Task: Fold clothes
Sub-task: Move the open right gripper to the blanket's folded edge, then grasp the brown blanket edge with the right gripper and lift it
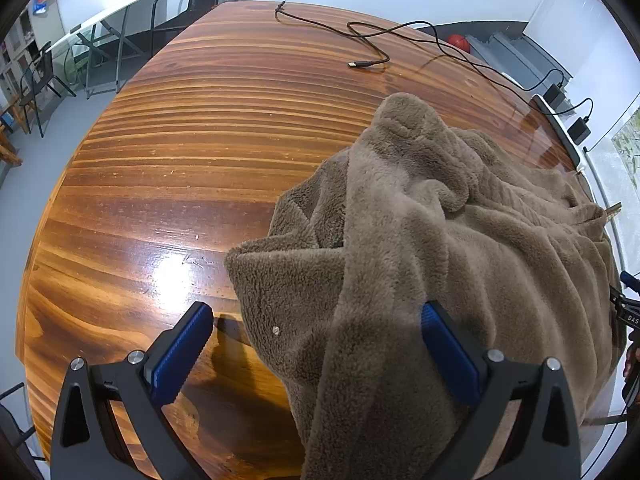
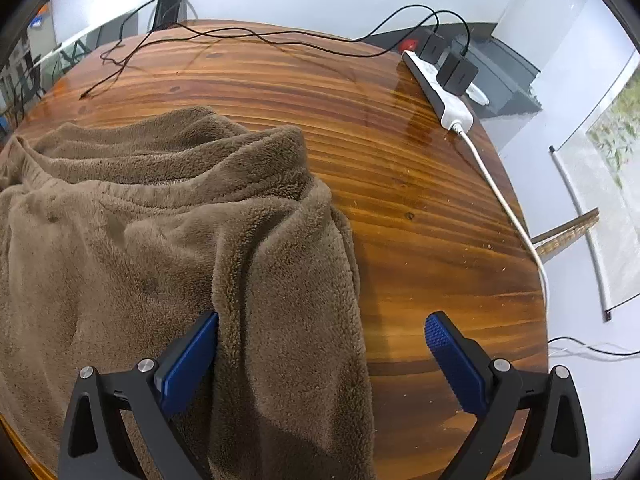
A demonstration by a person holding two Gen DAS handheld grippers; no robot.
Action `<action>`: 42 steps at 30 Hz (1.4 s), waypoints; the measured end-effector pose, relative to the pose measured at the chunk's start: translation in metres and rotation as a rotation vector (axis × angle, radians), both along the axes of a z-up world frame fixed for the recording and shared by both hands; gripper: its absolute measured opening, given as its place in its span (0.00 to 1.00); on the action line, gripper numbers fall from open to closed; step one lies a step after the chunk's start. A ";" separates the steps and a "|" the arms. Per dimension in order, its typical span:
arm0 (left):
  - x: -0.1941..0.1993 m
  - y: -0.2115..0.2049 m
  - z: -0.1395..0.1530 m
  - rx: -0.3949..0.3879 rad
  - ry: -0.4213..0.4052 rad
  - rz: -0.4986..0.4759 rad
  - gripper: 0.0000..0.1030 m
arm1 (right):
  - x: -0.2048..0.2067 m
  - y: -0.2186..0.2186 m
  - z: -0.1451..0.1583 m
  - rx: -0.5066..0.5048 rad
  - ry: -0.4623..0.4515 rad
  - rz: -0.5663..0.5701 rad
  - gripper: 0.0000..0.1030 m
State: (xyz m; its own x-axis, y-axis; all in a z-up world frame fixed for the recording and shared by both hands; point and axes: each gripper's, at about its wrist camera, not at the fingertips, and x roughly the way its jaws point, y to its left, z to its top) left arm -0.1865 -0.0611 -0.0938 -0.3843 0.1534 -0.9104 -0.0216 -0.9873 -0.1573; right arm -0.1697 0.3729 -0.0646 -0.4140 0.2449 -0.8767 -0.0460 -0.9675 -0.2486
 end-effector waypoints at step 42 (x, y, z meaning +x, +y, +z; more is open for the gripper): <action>0.004 -0.003 0.002 0.002 -0.002 -0.001 1.00 | 0.016 0.058 -0.027 -0.476 -0.020 -0.077 0.97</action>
